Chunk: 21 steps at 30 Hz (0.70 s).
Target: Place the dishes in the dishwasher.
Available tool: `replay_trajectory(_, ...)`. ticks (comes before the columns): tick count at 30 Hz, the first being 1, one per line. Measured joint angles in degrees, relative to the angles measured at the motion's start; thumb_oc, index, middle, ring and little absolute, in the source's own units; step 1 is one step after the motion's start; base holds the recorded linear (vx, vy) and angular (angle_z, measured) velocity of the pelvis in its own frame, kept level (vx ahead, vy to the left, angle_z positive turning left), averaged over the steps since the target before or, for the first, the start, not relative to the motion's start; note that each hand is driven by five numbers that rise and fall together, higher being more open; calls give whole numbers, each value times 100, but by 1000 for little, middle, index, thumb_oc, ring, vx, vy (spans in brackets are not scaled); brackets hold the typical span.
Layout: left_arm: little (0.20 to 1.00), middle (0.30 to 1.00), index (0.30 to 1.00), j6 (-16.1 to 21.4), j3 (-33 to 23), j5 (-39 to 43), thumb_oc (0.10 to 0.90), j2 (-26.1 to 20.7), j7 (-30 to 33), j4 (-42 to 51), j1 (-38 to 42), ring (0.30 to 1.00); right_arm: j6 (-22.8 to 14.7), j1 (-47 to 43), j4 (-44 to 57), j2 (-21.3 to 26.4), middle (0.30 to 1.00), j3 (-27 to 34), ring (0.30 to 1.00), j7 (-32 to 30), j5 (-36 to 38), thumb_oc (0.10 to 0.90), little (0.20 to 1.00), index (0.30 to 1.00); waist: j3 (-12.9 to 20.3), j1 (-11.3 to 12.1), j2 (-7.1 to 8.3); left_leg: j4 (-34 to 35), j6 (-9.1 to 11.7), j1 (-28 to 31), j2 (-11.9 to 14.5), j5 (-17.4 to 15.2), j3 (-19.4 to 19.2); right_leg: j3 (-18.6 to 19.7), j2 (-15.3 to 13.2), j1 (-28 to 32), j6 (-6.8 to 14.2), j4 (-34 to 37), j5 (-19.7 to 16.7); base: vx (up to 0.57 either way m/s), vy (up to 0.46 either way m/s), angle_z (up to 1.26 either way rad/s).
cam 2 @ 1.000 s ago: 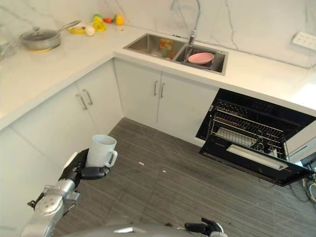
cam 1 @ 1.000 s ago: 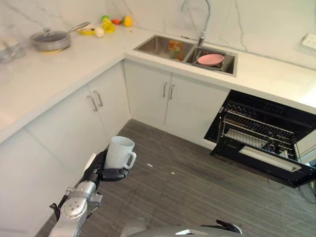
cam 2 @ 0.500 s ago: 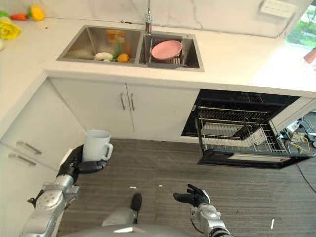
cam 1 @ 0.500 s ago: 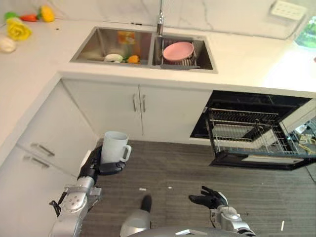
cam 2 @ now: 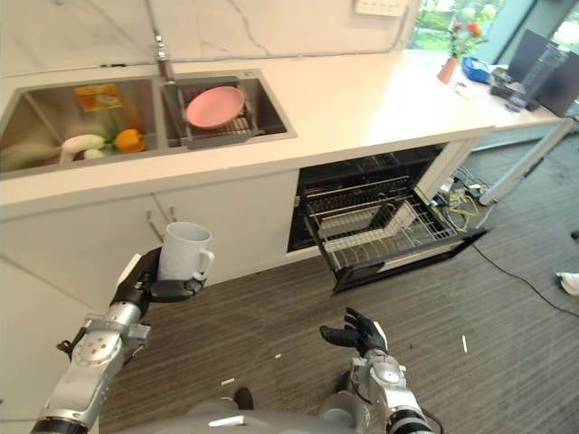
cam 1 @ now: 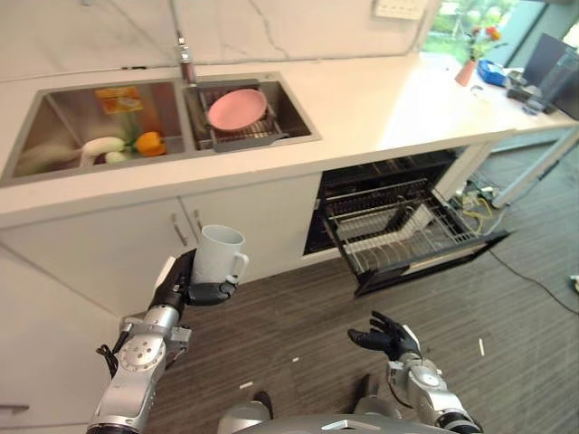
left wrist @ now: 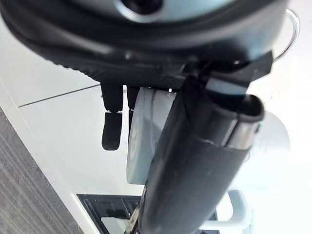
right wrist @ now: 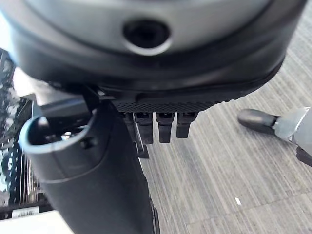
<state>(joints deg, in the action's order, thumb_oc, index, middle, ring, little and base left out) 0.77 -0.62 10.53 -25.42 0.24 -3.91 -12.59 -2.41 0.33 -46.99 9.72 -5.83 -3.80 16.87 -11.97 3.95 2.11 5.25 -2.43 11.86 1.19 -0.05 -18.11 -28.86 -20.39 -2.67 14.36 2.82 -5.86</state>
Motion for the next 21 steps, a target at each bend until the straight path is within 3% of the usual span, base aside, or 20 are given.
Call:
replay_trajectory(2, 300, 300, 300, 3, -20, -1, 400, 3, -10, -1, -150, 300, 29, 124, 4, -12, 900, -56, 900, 22, -1, 800, 900, 900, 57, 69, 22, 27, 160, 169, 93, -110, -214, -404, 16, 2, -118, -140, -105, 264, -118, -51)
replay_trajectory(4, 300, 300, 300, 3, -45, -5, 400, -8, -27, -2, -274, 300, 112, 333, 9, -49, 900, -126, 900, 111, -113, 800, 900, 900, 252, 71, 296, 25, 426, 345, 132, -254, -168, -424, 137, 173, -303, -290, -253, 333, -241, -8)
replay_trajectory(5, 300, 300, 300, -4, -44, -17, 400, 134, -20, -9, -319, 300, 112, 469, 42, 21, 900, -137, 900, 151, -131, 800, 900, 900, 343, 41, 282, -5, 625, 429, 326, -291, -130, -361, 321, 218, -693, -308, -603, 307, -217, 15)
replay_trajectory(6, 300, 300, 300, -5, -34, -21, 400, 193, -33, -7, -366, 300, 111, 534, 52, 74, 900, -152, 900, 162, -139, 800, 900, 900, 401, 28, 202, -22, 715, 458, 442, -299, -103, -372, 503, 298, -900, -324, -537, 258, -216, 11)
replay_trajectory(7, 300, 300, 300, -5, -7, -48, 400, 280, -68, -6, -413, 300, 116, 592, 74, 264, 900, -275, 900, 199, -160, 800, 900, 900, 453, 15, 32, -155, 877, 481, 800, -387, 131, -352, 836, 401, -1049, -342, -416, 202, -223, 2)
replay_trajectory(9, 300, 300, 300, -3, -7, -50, 400, 302, -84, -5, -395, 300, 115, 592, 154, 375, 900, -280, 900, 208, -158, 800, 900, 900, 451, 3, -22, -365, 936, 386, 1017, -421, 305, -351, 1001, 425, -1102, -389, -283, 146, -229, 2)
replay_trajectory(11, 300, 300, 300, -2, -9, -49, 400, 291, -85, -5, -369, 300, 90, 543, 358, 530, 900, -253, 900, 204, -154, 800, 900, 900, 434, -181, -63, -877, 1093, 234, 1302, -494, 636, -308, 1259, 533, -1133, -403, -55, 166, -346, 6)
replay_trajectory(12, 300, 300, 300, -4, -19, -47, 400, 175, -80, -6, -271, 300, 92, 491, 372, 492, 900, -258, 900, 194, -151, 800, 900, 900, 406, -129, 13, -1900, 1281, -242, 1466, -646, 877, -189, 1366, 572, -1219, -371, 104, 52, -168, -20)
replay_trajectory(13, 300, 300, 300, -2, -32, -46, 400, 125, -66, -2, -216, 300, 91, 503, 429, 449, 900, -266, 900, 196, -150, 800, 900, 900, 422, -76, 137, -2498, 1284, -493, 1544, -683, 1002, -125, 1386, 612, -1266, -316, 89, 42, -190, -32)
replay_trajectory(15, 300, 300, 300, -2, 11, -33, 400, 131, -15, -12, -165, 300, 19, 494, 614, 463, 900, -253, 900, 184, -109, 800, 900, 900, 322, 20, 7, -3738, 1316, -1064, 1721, -490, 1499, -65, 1627, 780, -1463, -223, 281, 75, -91, -19)
replay_trajectory(16, 300, 300, 300, -1, 99, -28, 400, 127, -32, -11, -21, 300, -34, 458, 645, 465, 900, -172, 900, 159, -93, 800, 900, 900, 252, 13, 40, -4503, 1376, -1566, 1705, -182, 1794, -17, 1648, 771, -1490, -178, 353, 155, 97, 8)
replay_trajectory(17, 300, 300, 300, 11, 163, -14, 400, 128, -26, 1, 102, 300, -24, 383, 626, 455, 900, -153, 900, 118, -91, 800, 900, 900, 119, 50, 88, -4664, 1391, -1889, 1639, -384, 1864, 4, 1594, 811, -1505, -100, 308, 137, 101, 1)
replay_trajectory(19, 300, 300, 300, 1, 233, 10, 400, 127, -26, -5, 95, 300, -22, 229, 602, 445, 900, -107, 900, 57, -81, 800, 900, 900, -24, 117, 75, -3686, 1235, -2105, 1345, -761, 1866, 182, 1512, 793, -1498, -39, 311, 172, 279, -32)
replay_trajectory(21, 300, 300, 300, 2, 274, 12, 400, 131, -30, -10, 87, 300, -50, 171, 559, 437, 900, -36, 900, 56, -78, 800, 900, 900, -74, 172, -48, -2501, 1174, -2128, 1293, -585, 1816, 243, 1473, 837, -1405, 31, 285, 220, 323, -41)
